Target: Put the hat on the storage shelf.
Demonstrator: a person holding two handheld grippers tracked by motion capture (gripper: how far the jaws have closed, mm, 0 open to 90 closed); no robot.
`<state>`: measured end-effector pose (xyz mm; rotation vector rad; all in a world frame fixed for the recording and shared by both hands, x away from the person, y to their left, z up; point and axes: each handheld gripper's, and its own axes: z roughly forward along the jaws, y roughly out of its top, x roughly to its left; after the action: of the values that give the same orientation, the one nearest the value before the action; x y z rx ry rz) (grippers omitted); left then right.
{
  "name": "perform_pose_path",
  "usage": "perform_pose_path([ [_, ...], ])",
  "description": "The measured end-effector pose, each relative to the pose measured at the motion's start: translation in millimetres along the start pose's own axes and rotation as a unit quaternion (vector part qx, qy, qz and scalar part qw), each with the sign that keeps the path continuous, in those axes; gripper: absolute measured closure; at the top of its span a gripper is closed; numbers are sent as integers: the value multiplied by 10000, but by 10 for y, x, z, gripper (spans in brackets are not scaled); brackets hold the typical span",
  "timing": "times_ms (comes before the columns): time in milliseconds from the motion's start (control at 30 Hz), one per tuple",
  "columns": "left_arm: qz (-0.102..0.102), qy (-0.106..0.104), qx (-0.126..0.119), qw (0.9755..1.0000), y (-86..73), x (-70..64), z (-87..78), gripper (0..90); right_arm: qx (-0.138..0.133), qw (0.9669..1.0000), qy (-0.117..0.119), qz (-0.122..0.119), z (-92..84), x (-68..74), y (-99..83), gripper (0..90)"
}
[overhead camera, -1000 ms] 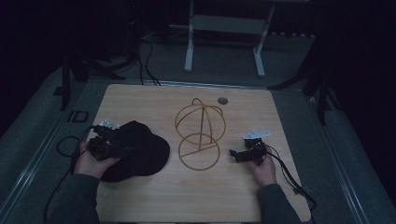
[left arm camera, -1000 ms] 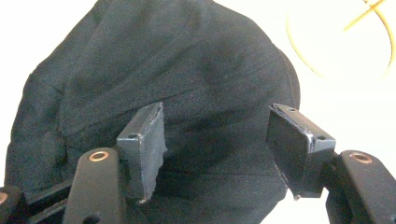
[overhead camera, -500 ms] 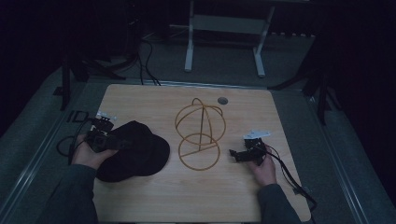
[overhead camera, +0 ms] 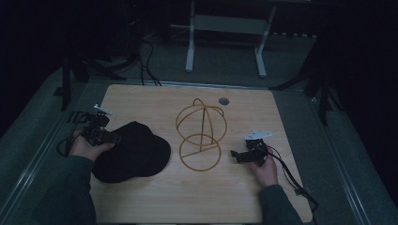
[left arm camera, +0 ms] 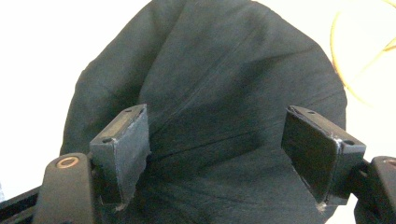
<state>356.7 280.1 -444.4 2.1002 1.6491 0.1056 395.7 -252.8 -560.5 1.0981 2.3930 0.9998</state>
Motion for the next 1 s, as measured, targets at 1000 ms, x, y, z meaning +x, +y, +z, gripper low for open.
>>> perform_pose_path([
  [1000, -570, -455, 563, 9957, -181, 398, 217, 210, 0, 10000, 1, -2, -3, 1, -3, 102],
])
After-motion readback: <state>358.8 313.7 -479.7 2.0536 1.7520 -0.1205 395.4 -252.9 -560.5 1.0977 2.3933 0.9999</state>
